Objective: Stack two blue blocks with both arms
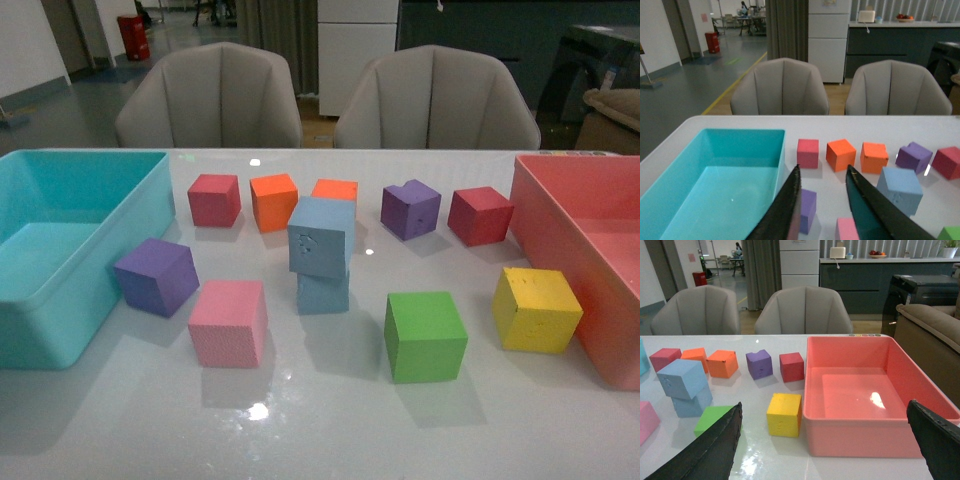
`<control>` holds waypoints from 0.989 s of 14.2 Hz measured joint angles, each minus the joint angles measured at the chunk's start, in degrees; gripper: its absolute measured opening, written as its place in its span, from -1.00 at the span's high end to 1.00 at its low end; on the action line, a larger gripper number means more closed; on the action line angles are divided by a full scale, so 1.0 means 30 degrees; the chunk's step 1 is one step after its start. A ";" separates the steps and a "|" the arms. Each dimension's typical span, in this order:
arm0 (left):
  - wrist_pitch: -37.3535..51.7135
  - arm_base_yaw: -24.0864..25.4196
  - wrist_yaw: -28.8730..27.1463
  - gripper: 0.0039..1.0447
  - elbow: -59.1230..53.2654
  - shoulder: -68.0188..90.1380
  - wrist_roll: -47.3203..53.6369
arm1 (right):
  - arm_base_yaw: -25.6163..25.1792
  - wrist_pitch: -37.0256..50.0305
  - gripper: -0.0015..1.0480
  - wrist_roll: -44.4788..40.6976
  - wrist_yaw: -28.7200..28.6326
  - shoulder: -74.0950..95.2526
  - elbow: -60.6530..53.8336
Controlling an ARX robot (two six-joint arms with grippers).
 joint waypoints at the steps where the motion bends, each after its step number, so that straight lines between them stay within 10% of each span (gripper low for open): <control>1: -0.0080 0.0940 0.1071 0.67 -0.1311 -0.0823 0.0007 | 0.0000 0.0000 -0.87 0.0000 0.0000 0.0000 0.0000; 3: -0.0233 0.2448 0.2528 0.97 -0.2834 -0.2484 0.0051 | 0.0000 0.0000 -0.87 0.0000 0.0007 0.0000 0.0000; 14: -0.3504 0.7686 0.7934 0.97 -0.6273 -0.9318 0.0073 | 0.0000 0.0000 -0.87 0.0000 0.0015 0.0000 0.0000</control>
